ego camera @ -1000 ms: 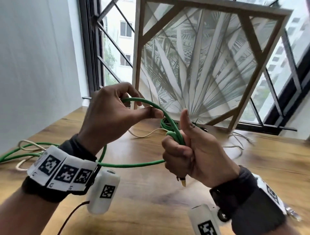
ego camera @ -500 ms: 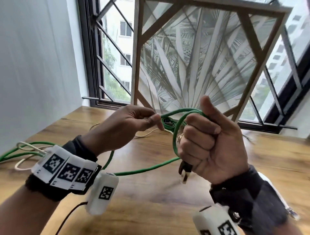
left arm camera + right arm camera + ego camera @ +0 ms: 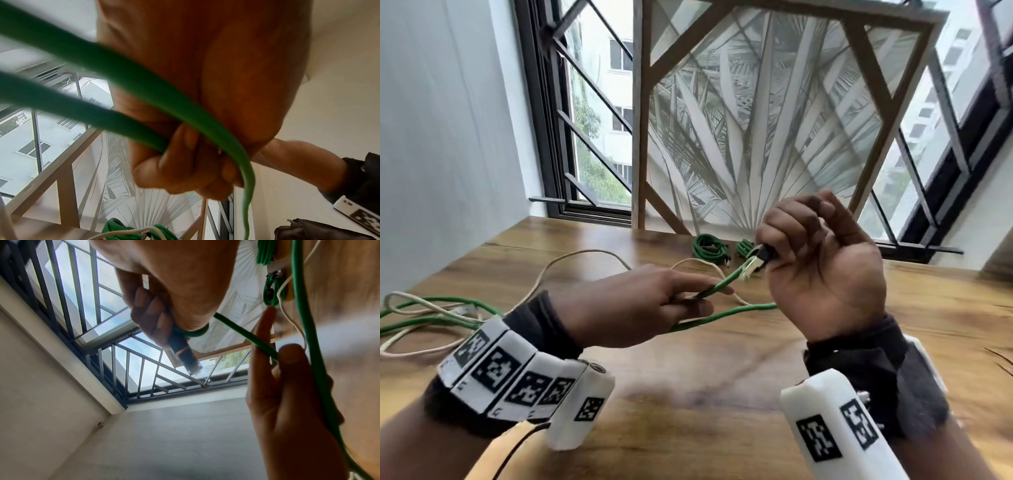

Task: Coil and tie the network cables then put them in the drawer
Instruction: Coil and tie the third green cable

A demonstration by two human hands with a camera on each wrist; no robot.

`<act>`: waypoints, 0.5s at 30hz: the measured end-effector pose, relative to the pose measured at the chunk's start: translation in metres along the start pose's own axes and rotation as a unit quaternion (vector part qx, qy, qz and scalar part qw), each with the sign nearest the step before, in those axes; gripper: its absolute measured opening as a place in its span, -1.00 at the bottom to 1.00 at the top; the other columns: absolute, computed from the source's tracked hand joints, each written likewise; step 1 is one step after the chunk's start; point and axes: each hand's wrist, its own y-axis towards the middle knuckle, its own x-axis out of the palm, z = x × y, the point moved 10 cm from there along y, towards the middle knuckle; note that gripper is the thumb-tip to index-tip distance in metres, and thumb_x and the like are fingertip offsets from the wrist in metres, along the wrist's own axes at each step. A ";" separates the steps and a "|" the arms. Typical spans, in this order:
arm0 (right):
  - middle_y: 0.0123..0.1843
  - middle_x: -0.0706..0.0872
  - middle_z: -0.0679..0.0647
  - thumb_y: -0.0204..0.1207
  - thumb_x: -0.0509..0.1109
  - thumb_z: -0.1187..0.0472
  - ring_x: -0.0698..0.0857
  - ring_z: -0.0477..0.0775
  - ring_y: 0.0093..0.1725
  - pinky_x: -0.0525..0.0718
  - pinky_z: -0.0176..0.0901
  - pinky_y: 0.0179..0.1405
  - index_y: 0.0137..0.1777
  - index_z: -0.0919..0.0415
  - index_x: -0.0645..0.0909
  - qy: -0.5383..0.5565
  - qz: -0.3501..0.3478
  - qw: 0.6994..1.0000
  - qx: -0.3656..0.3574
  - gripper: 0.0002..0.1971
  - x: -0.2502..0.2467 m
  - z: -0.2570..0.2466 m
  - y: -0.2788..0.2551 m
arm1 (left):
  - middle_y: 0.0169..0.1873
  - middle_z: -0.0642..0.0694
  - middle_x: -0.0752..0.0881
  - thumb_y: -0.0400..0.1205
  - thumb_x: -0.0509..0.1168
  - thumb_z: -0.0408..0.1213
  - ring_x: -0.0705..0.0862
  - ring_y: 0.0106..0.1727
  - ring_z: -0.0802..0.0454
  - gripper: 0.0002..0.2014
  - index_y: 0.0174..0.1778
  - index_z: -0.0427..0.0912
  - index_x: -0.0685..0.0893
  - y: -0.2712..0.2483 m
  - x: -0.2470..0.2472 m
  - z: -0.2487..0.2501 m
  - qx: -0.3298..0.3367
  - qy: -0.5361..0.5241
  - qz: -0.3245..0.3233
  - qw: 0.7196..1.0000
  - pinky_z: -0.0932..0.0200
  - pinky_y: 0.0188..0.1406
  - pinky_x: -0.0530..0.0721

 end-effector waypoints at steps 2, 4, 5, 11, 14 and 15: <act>-0.38 0.28 -0.04 0.85 -0.08 0.08 0.27 -0.02 -0.41 0.30 -0.19 -0.34 -0.17 0.08 0.36 0.005 0.019 0.999 -0.038 -0.65 -0.007 -0.013 0.002 | -0.28 0.19 0.70 0.80 0.30 0.03 0.64 -0.21 0.16 -0.66 0.47 0.50 0.63 -0.002 -0.009 0.003 -0.006 0.030 0.032 0.999 0.33 -0.22 0.54; -0.37 0.28 -0.03 0.83 -0.06 0.14 0.28 -0.01 -0.39 0.32 -0.19 -0.31 -0.19 0.11 0.40 0.001 0.039 0.997 -0.070 -0.65 -0.013 -0.022 0.004 | -0.36 0.34 0.67 0.78 0.34 0.04 0.62 -0.25 0.40 -0.61 0.53 0.47 0.57 -0.004 -0.018 0.007 -0.003 0.070 0.072 0.995 0.46 -0.30 0.48; -0.36 0.27 -0.03 0.82 -0.03 0.19 0.28 -0.01 -0.38 0.33 -0.19 -0.29 -0.20 0.13 0.42 -0.010 0.050 0.995 -0.088 -0.66 -0.015 -0.025 0.004 | -0.39 0.29 0.66 0.73 0.40 0.07 0.59 -0.25 0.47 -0.51 0.59 0.46 0.52 -0.005 -0.021 0.008 0.001 0.105 0.082 0.991 0.50 -0.30 0.45; -0.36 0.31 -0.01 0.77 0.09 0.25 0.33 0.00 -0.39 0.45 -0.16 -0.34 -0.15 0.17 0.49 -0.079 0.062 0.982 -0.160 -0.74 -0.013 -0.040 0.006 | 0.39 0.26 0.56 0.32 0.61 0.38 0.65 0.28 0.15 0.14 0.76 0.42 0.11 -0.008 -0.013 0.009 0.000 0.287 0.071 0.955 0.23 0.08 0.61; -0.36 0.35 -0.01 0.81 0.08 0.24 0.34 -0.02 -0.38 0.46 -0.18 -0.32 -0.12 0.17 0.50 -0.123 0.053 0.971 -0.198 -0.73 -0.008 -0.048 0.003 | 0.11 0.24 0.73 0.54 0.41 0.40 0.80 -0.02 0.02 -0.40 0.49 0.32 0.59 -0.018 -0.040 0.031 0.043 0.254 0.224 0.940 0.01 -0.20 0.77; -0.35 0.36 -0.01 0.79 0.11 0.25 0.35 -0.02 -0.38 0.45 -0.18 -0.30 -0.11 0.17 0.51 -0.138 0.053 0.966 -0.215 -0.76 -0.006 -0.052 0.002 | -0.10 0.23 0.70 0.61 0.40 0.33 0.76 -0.18 0.03 -0.58 0.31 0.25 0.71 -0.024 -0.050 0.035 0.051 0.244 0.279 0.927 0.06 -0.33 0.71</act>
